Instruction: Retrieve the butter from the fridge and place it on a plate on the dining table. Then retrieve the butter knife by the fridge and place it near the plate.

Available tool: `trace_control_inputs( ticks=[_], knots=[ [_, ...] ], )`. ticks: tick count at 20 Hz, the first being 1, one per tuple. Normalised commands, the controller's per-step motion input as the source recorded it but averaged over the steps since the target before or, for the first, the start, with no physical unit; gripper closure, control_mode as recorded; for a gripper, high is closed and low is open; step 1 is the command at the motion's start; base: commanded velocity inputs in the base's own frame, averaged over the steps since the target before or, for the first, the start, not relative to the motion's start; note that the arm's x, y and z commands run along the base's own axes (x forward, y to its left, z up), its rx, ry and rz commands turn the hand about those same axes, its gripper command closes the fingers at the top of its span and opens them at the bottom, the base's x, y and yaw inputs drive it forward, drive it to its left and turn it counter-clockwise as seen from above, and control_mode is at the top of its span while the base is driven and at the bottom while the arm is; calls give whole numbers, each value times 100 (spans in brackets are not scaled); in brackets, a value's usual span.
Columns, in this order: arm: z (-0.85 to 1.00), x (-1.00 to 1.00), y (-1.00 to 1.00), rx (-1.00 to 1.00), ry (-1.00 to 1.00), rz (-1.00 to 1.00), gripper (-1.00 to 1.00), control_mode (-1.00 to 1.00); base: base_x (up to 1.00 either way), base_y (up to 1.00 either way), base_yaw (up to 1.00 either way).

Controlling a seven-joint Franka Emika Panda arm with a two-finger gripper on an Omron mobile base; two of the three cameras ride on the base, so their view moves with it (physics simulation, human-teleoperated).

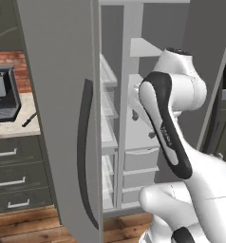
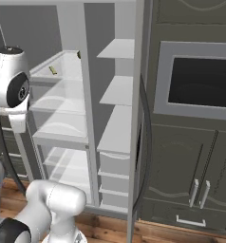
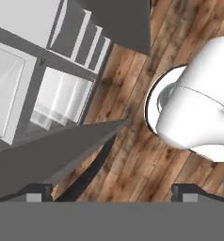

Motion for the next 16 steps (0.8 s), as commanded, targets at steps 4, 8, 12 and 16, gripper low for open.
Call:
trace_control_inputs(
  ticks=[4, 8, 12, 16],
  knots=[
    [-37, 100, -8, 59, 42, 7, -100, -100, 0, 0, 0],
    [-37, 100, 28, 37, 33, 26, -100, -100, 0, 0, 0],
    [-32, 77, 33, 17, 9, 27, -100, -100, 0, 0, 0],
    [-21, 50, 59, 2, 0, 12, -100, -100, 0, 0, 0]
  ],
)
